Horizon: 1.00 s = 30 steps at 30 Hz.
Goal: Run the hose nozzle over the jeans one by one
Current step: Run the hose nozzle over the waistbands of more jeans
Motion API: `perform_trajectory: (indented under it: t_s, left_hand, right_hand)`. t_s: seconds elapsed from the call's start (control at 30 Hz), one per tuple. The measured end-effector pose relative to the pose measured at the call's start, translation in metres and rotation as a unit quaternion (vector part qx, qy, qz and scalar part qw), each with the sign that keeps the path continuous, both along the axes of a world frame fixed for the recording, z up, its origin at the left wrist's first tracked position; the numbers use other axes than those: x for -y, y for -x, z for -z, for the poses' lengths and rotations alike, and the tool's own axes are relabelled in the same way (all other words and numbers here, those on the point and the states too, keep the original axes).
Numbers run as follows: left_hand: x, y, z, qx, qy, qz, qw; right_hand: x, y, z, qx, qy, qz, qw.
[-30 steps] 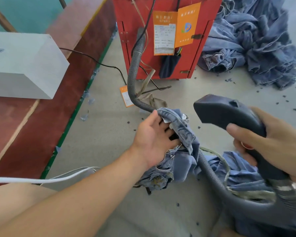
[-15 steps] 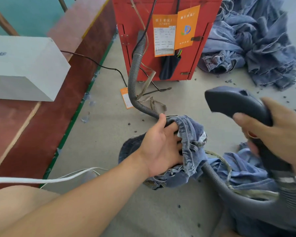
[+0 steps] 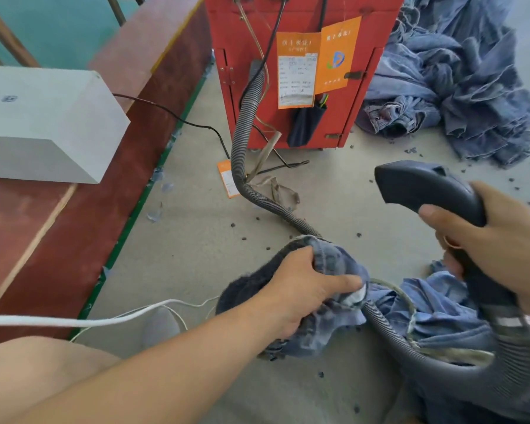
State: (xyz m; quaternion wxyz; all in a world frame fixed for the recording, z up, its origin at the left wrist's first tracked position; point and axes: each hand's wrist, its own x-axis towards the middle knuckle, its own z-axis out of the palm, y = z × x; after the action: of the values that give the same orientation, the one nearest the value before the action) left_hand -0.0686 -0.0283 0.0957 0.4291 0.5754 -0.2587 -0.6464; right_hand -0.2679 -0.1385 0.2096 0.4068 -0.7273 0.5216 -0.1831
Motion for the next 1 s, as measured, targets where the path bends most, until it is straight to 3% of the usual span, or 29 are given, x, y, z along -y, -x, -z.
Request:
perform_trajectory:
  t_s: [0.03,0.1,0.17,0.23,0.3,0.37,0.6,0.7,0.77,0.87,0.93,1.0]
  left_hand:
    - [0.001,-0.002,0.003,0.081,-0.006,-0.019,0.996]
    - [0.004,-0.006,0.001,0.126,-0.017,-0.026,0.992]
    - [0.007,-0.010,-0.004,0.063,-0.027,-0.019,0.997]
    - [0.013,-0.016,-0.010,-0.065,-0.023,-0.041,0.997]
    - [0.015,-0.025,-0.018,-0.207,-0.008,-0.085,0.975]
    - [0.015,-0.035,-0.023,-0.295,0.015,-0.097,0.950]
    - [0.007,-0.034,-0.024,-0.396,0.042,0.021,0.917]
    - [0.003,-0.024,-0.016,-0.401,0.022,0.071,0.913]
    - [-0.004,-0.015,-0.018,-0.321,0.007,0.124,0.939]
    - [-0.019,0.004,-0.020,-0.032,0.008,0.123,0.992]
    - [-0.028,0.009,-0.012,0.161,0.017,0.096,0.982]
    - [-0.038,0.009,-0.002,0.287,0.061,0.109,0.950]
  right_hand:
    - [0.000,0.002,0.000,-0.008,-0.001,-0.011,1.000]
    - [-0.003,0.002,0.000,-0.033,-0.006,-0.038,0.999]
    - [-0.007,0.000,-0.002,-0.049,-0.020,-0.061,0.997]
    - [-0.009,0.001,-0.002,-0.064,-0.030,-0.085,0.994]
    - [-0.011,0.002,-0.004,-0.096,-0.029,-0.120,0.988]
    - [-0.014,0.003,-0.006,-0.122,-0.021,-0.151,0.981]
    - [-0.031,-0.013,-0.002,-0.193,0.005,-0.243,0.951]
    - [-0.026,-0.025,0.005,-0.175,0.030,-0.173,0.969]
    - [-0.015,-0.021,0.005,-0.137,0.035,-0.097,0.985]
    - [-0.001,-0.004,0.009,-0.044,-0.025,-0.013,0.999]
    - [0.001,0.006,0.016,-0.025,-0.050,0.001,0.998]
    - [-0.002,0.011,0.025,-0.042,-0.046,-0.004,0.998]
